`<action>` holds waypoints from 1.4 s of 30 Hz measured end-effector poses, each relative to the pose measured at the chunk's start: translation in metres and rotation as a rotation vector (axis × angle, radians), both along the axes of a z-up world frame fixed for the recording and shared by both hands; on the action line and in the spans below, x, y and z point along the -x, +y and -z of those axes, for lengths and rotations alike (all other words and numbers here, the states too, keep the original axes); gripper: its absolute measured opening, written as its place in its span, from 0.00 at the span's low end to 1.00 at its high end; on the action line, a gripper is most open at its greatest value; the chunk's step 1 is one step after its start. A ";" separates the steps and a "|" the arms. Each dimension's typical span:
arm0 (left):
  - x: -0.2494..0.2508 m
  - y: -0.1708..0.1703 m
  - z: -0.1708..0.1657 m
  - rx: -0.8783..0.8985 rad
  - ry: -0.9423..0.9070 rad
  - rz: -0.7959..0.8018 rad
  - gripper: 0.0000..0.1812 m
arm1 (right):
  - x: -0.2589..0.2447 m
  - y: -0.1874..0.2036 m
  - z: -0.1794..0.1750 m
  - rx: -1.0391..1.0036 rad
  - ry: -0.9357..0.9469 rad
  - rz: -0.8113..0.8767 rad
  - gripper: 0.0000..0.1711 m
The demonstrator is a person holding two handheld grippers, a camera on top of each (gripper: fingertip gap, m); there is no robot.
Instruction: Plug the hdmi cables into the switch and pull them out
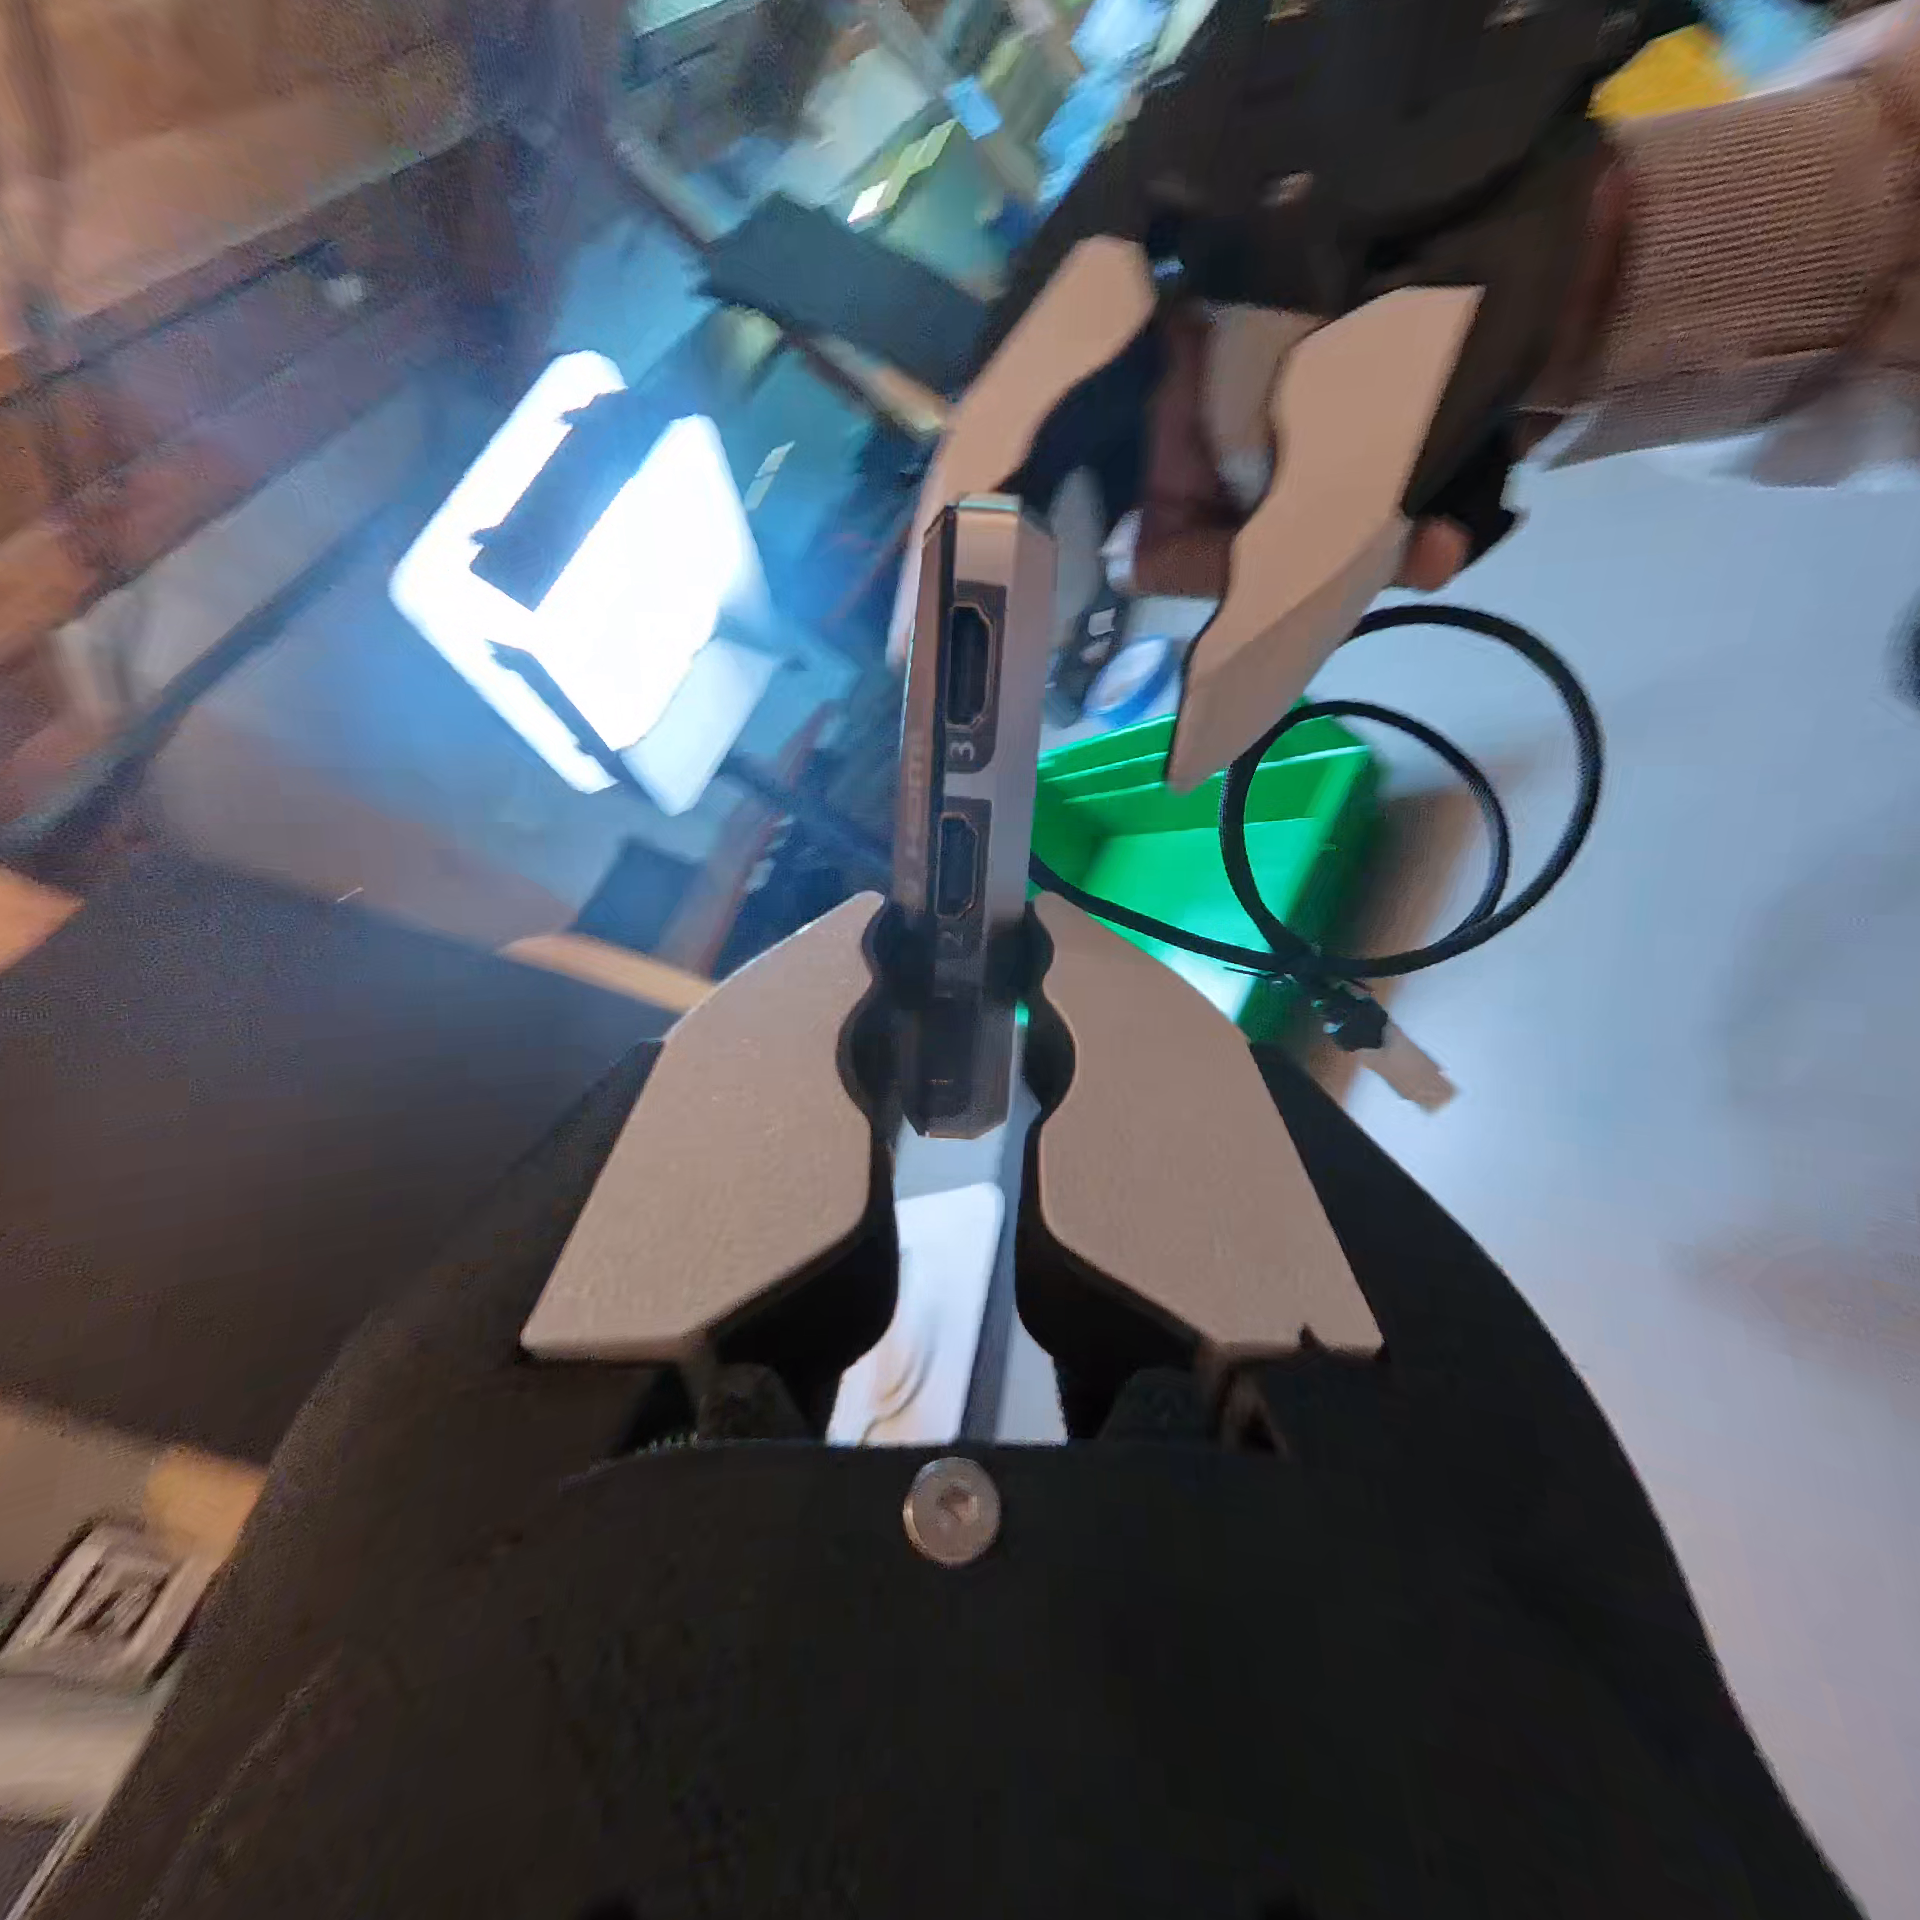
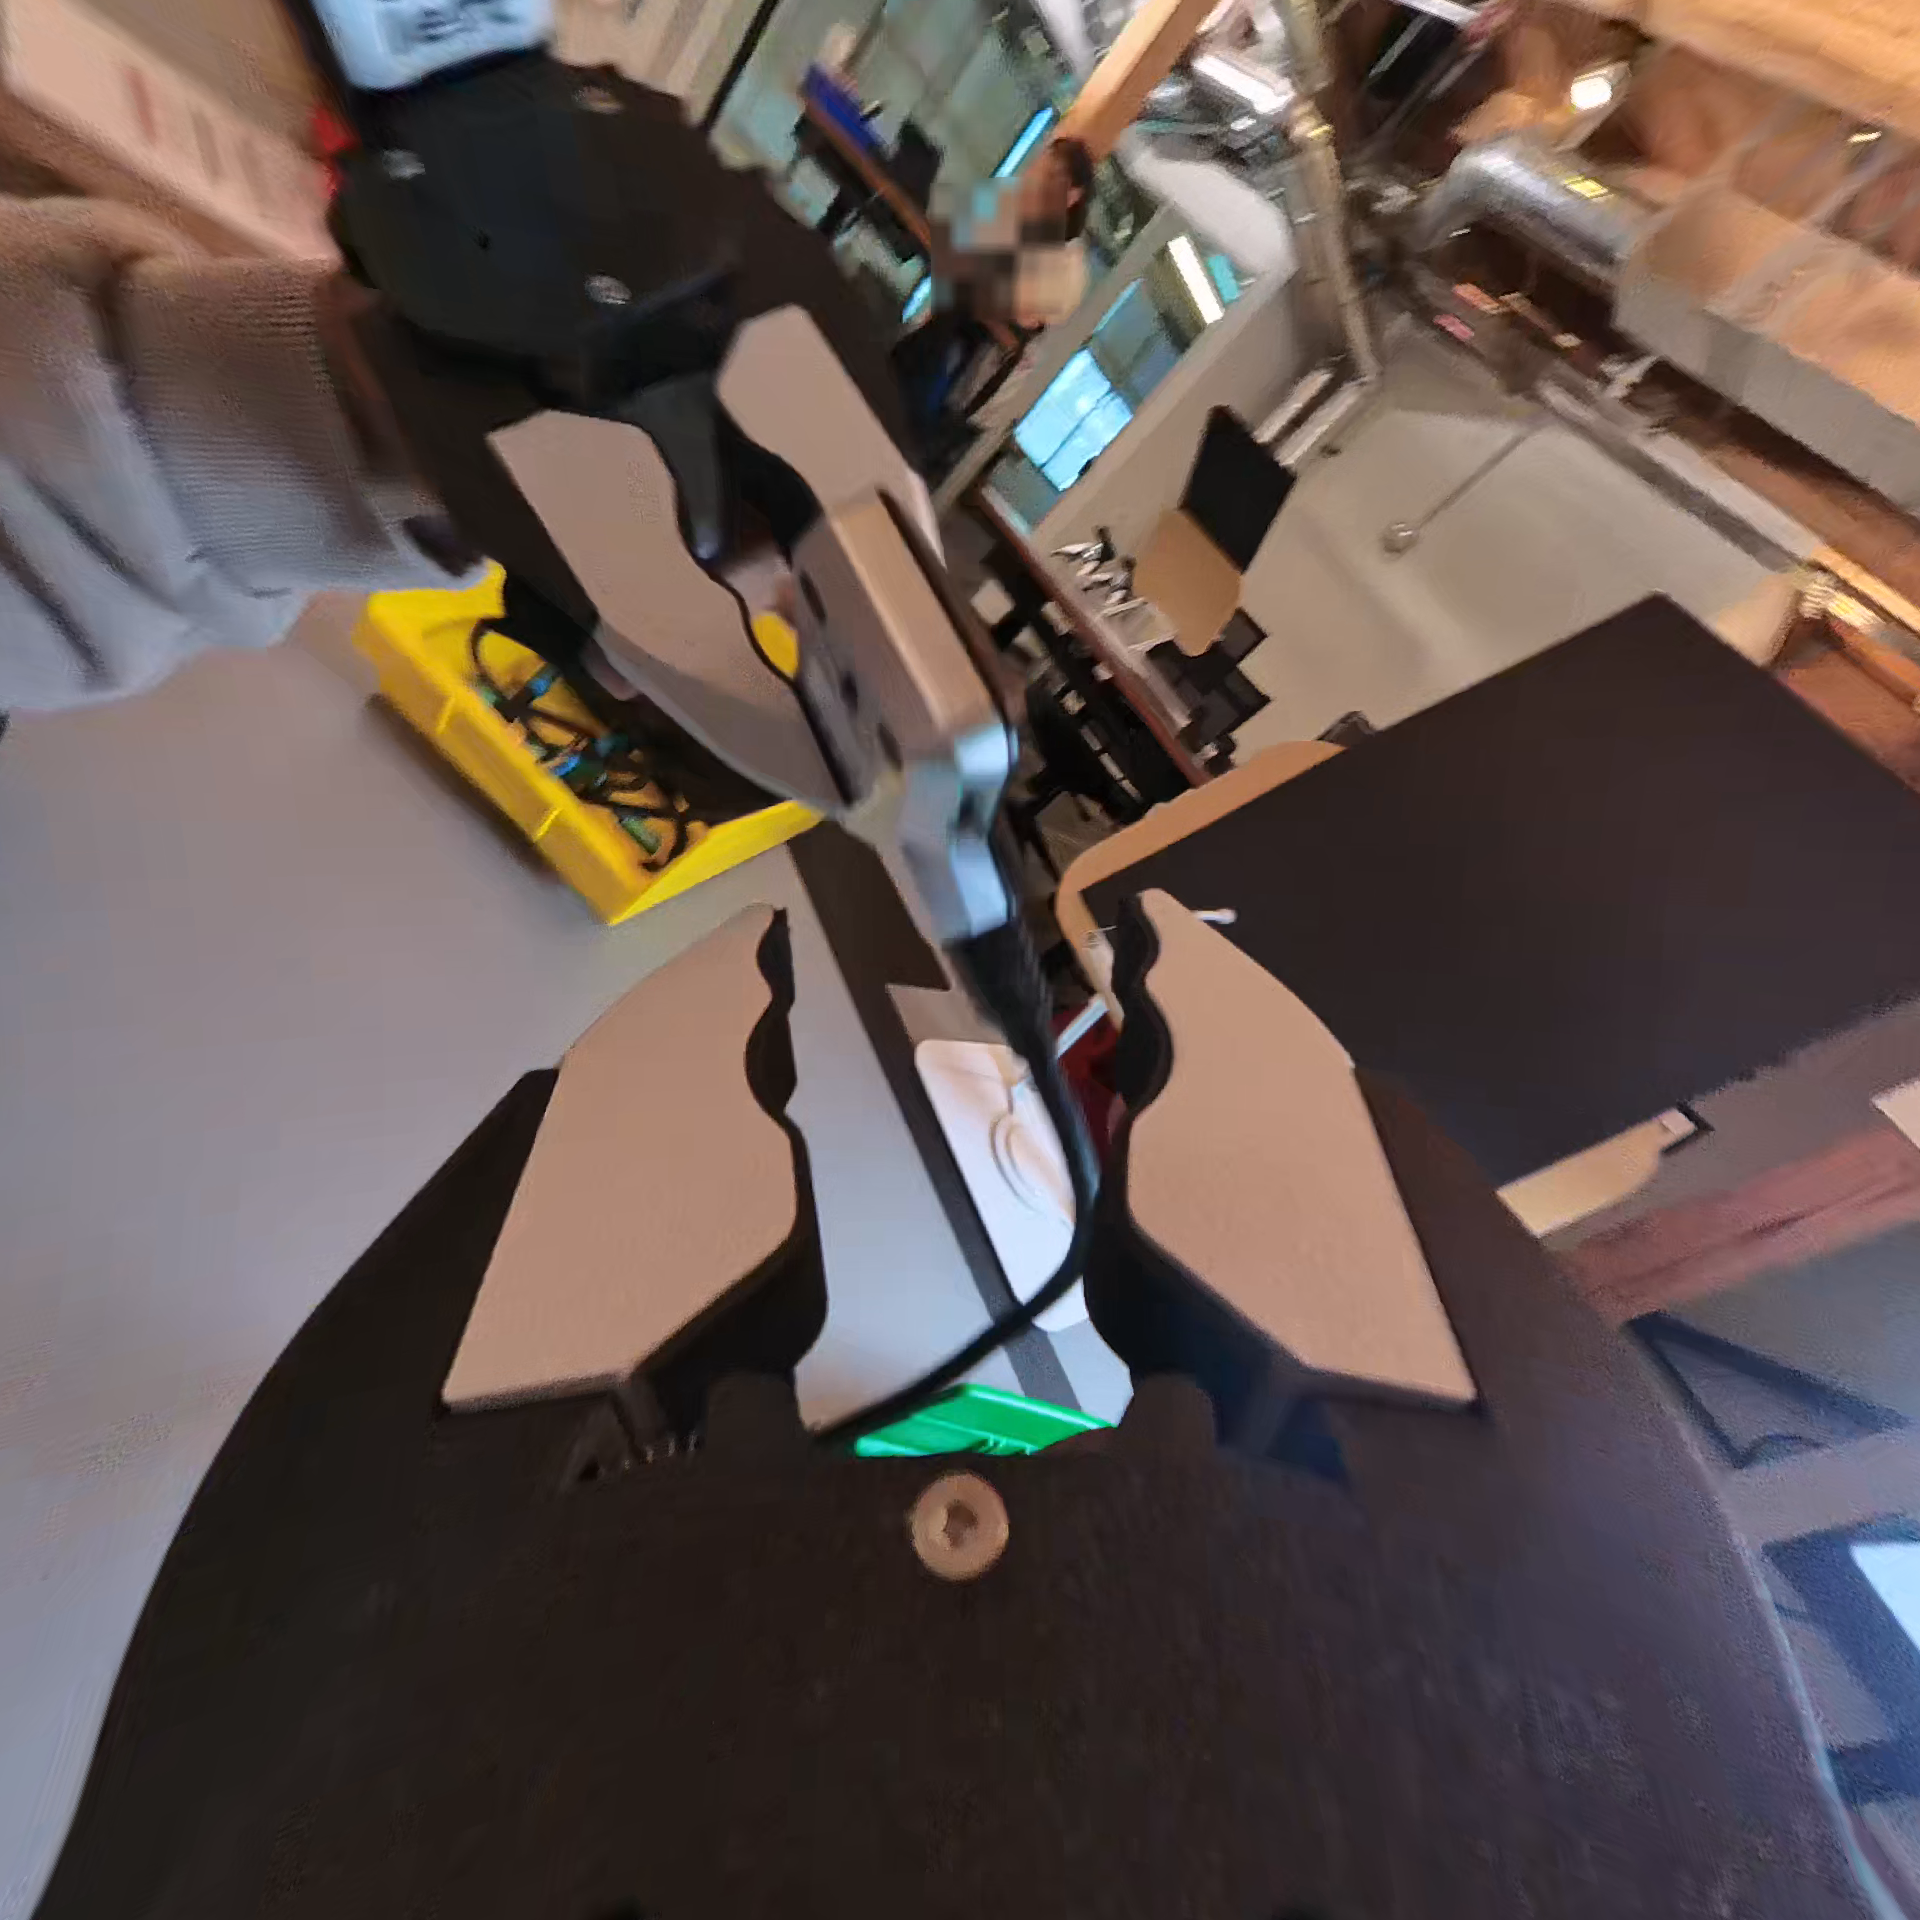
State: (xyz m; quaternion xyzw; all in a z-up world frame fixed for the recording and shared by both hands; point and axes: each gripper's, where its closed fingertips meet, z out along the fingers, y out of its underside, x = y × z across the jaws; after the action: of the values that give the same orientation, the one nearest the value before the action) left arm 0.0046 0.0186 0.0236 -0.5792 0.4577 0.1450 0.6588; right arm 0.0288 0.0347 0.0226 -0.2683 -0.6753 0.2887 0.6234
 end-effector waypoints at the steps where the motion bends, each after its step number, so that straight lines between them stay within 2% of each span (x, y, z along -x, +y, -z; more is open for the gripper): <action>1: -0.010 -0.001 0.012 0.041 0.015 0.074 0.12 | 0.004 -0.006 0.009 -0.038 -0.030 -0.017 0.35; 3: -0.028 -0.009 0.029 0.077 0.027 0.206 0.12 | 0.010 -0.018 0.026 -0.144 -0.059 -0.058 0.28; 4: -0.029 -0.009 0.031 0.069 0.027 0.215 0.12 | 0.012 -0.021 0.032 -0.197 -0.064 -0.074 0.19; 5: -0.025 -0.009 0.032 0.068 0.019 0.212 0.12 | 0.014 -0.021 0.033 -0.228 -0.048 -0.071 0.15; 8: -0.019 -0.014 0.035 0.119 -0.054 0.274 0.12 | 0.017 -0.028 0.036 -0.214 -0.052 -0.101 0.14; 11: -0.009 -0.009 0.042 0.163 -0.084 0.260 0.13 | 0.023 -0.023 0.042 -0.249 -0.085 -0.038 0.14; 15: 0.029 0.001 0.047 0.201 -0.064 0.095 0.12 | 0.027 -0.005 0.042 -0.238 -0.098 0.070 0.14; 18: 0.086 -0.004 0.028 0.174 -0.154 -0.083 0.10 | 0.022 0.017 0.035 -0.190 -0.089 0.136 0.14; 20: 0.134 -0.014 0.031 0.236 -0.214 -0.240 0.12 | 0.017 0.031 0.029 -0.152 -0.067 0.171 0.14; 23: 0.197 -0.036 0.070 0.427 -0.220 -0.460 0.15 | 0.012 0.046 0.023 -0.100 -0.037 0.200 0.13; 25: 0.221 -0.055 0.114 0.659 -0.226 -0.563 0.16 | 0.012 0.051 0.024 -0.078 -0.040 0.211 0.13; 27: 0.228 -0.067 0.155 0.866 -0.242 -0.585 0.18 | 0.014 0.054 0.027 -0.081 -0.046 0.219 0.13; 29: 0.228 -0.068 0.188 1.015 -0.282 -0.588 0.23 | 0.017 0.056 0.031 -0.089 -0.055 0.230 0.13; 32: 0.239 -0.057 0.219 1.099 -0.309 -0.644 0.27 | 0.019 0.057 0.034 -0.103 -0.066 0.239 0.13; 34: 0.249 -0.048 0.229 1.089 -0.290 -0.691 0.21 | 0.019 0.059 0.035 -0.104 -0.068 0.243 0.13; 37: 0.249 -0.037 0.214 1.003 -0.313 -0.652 0.10 | 0.017 0.061 0.033 -0.101 -0.062 0.248 0.13; 42: 0.262 -0.044 0.135 0.700 -0.349 -0.704 0.09 | 0.012 0.065 0.026 -0.093 -0.036 0.259 0.13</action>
State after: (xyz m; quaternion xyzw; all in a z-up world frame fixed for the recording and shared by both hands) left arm -0.2572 -0.0259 -0.1113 -0.8990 0.1397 0.0974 0.4035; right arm 0.0170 0.1000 -0.0032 -0.3292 -0.6589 0.1693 0.6549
